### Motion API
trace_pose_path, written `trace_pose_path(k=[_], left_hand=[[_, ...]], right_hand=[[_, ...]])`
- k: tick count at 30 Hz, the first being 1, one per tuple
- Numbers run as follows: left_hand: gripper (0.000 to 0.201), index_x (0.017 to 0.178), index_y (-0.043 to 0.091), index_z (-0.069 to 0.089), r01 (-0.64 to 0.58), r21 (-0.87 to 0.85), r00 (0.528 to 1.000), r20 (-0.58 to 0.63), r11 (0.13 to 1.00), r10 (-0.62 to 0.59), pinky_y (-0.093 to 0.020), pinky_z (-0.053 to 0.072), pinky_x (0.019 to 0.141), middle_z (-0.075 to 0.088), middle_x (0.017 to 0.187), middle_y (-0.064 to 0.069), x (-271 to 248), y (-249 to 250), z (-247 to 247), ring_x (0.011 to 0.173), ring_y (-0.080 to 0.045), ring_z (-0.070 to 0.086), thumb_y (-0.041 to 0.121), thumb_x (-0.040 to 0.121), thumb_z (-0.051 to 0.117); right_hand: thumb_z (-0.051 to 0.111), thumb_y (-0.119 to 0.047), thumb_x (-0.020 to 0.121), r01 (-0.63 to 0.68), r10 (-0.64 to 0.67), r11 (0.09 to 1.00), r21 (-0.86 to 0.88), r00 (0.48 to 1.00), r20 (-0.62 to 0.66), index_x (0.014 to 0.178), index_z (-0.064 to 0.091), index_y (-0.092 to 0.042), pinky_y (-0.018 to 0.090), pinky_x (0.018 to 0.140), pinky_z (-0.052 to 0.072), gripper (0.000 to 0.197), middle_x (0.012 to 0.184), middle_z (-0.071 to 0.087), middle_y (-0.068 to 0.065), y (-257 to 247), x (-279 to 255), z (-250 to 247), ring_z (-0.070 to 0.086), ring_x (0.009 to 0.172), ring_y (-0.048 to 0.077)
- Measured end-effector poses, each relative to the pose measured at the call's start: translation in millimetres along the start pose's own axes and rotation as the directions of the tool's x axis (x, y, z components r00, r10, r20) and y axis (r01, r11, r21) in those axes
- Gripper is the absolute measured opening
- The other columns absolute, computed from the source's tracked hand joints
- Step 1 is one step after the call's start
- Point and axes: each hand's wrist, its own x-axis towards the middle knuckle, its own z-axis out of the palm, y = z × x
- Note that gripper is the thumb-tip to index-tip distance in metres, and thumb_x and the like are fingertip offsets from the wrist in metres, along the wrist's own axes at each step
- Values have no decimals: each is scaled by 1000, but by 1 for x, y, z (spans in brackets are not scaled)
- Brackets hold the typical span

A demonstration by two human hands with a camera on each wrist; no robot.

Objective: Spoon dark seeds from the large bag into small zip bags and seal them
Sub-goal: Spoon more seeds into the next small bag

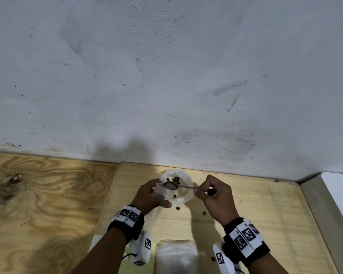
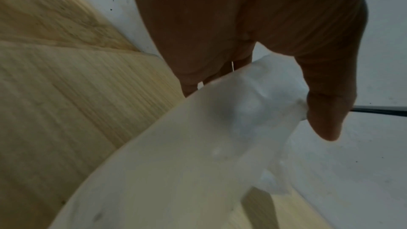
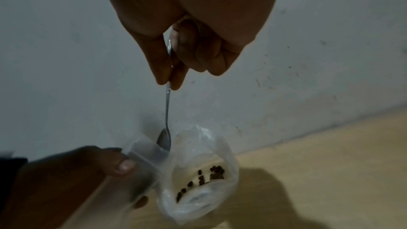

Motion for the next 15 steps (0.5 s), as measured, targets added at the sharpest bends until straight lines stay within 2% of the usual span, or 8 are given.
trace_pose_path(k=[3, 5, 7, 9, 11, 13, 15], left_hand=[[96, 120, 29, 62, 28, -22, 1000, 10, 999, -28, -29, 53, 76, 67, 111, 3, 2, 2, -3, 99, -13, 64, 39, 28, 89], [91, 117, 31, 64, 41, -40, 999, 7, 998, -41, -31, 54, 80, 68, 113, 2, 4, 3, -4, 100, -14, 65, 38, 30, 90], [86, 114, 31, 66, 54, -52, 998, 17, 997, -53, -31, 54, 80, 69, 111, 1, 5, 4, -4, 99, -14, 65, 36, 31, 90], [78, 110, 31, 67, 60, -61, 998, 28, 996, -58, -27, 53, 74, 70, 109, 1, 7, 6, -4, 97, -13, 66, 31, 36, 91], [67, 105, 31, 67, 53, -60, 998, 35, 997, -51, -27, 53, 73, 70, 107, 0, 8, 9, -5, 98, -15, 67, 20, 44, 93], [65, 104, 31, 67, 47, -36, 998, 47, 998, -45, -32, 56, 79, 70, 106, 1, 10, 11, -7, 99, -17, 66, 19, 46, 93], [73, 107, 31, 67, 34, -5, 998, 58, 999, -34, -38, 57, 86, 70, 107, 3, 11, 11, -9, 100, -17, 66, 27, 39, 92]], right_hand=[[76, 1, 76, -4, 9, 999, 39, 991, -135, 63, 49, -11, 34, 55, 43, 33, 66, 61, 17, 5, 3, -6, 51, 55, 20], [74, 2, 77, -33, 39, 999, 31, 975, -220, 61, 47, -13, 32, 52, 44, 35, 63, 59, 17, 15, 6, -5, 50, 53, 19], [74, -5, 78, -57, 39, 995, -81, 979, -202, 61, 44, -18, 31, 47, 41, 37, 58, 58, 15, 29, 8, 5, 43, 46, 18], [73, -14, 81, -56, 18, 971, -231, 986, -165, 63, 42, -24, 28, 47, 39, 37, 54, 57, 5, 44, 8, 18, 37, 42, 12], [71, -20, 83, -56, 1, 950, -308, 985, -175, 63, 39, -27, 28, 48, 39, 39, 54, 56, -2, 54, 10, 28, 36, 43, 12], [69, -21, 85, -59, -8, 939, -338, 981, -196, 63, 38, -31, 29, 51, 44, 40, 58, 58, -5, 59, 13, 34, 41, 47, 14], [67, -22, 86, -73, -5, 930, -360, 978, -209, 62, 38, -37, 31, 53, 46, 41, 59, 58, -6, 65, 16, 37, 43, 49, 15]])
